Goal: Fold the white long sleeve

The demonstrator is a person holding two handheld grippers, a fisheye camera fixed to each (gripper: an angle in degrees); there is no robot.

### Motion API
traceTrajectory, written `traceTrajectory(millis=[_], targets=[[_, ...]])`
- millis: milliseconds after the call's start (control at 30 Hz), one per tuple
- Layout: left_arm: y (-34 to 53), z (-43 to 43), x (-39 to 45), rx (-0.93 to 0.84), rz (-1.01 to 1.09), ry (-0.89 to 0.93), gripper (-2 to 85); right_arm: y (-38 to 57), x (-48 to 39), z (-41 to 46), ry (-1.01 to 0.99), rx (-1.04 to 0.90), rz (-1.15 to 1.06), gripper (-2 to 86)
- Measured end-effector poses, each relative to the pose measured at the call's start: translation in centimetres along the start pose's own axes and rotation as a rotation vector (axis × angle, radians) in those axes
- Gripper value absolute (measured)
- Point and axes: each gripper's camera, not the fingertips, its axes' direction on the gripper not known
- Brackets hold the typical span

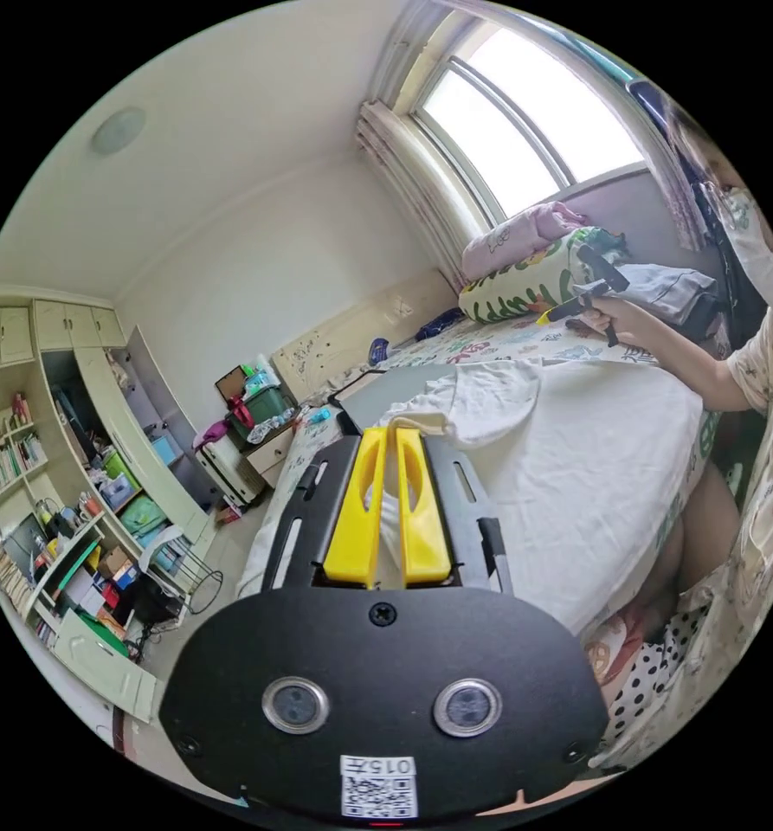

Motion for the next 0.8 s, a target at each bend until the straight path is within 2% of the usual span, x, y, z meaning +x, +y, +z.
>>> traceTrajectory(millis=[167,333,433,533,633,733,800], targets=[[7.3,-2.5,-0.6,-0.054,-0.091,0.031,0.5,-1.5,-0.6,6.0,0.061,-0.197,-0.095,9.5],[11.6,-3.1,-0.9,-0.046,-0.177,0.035,0.4,-2.1,-0.9,10.2,0.156,-0.305,-0.149,9.1],[13.0,-2.6,-1.8,-0.048,-0.232,0.066,1.2,-2.5,-0.9,12.4,0.224,-0.353,-0.158,6.1],[12.8,-0.5,-2.2,-0.085,-0.284,0.194,4.6,-3.0,-0.6,12.8,0.295,-0.332,-0.138,1.0],[10.9,2.1,0.4,-0.13,-0.191,0.378,7.9,-3.4,0.5,12.5,0.36,-0.294,-0.1,-0.4],[9.3,5.8,3.5,-0.236,-0.071,0.331,7.7,-3.6,1.5,12.1,0.314,-0.273,-0.103,0.3],[9.4,8.7,4.0,-0.312,-0.059,0.326,5.3,-3.7,1.7,12.2,0.257,-0.28,-0.134,5.6]])
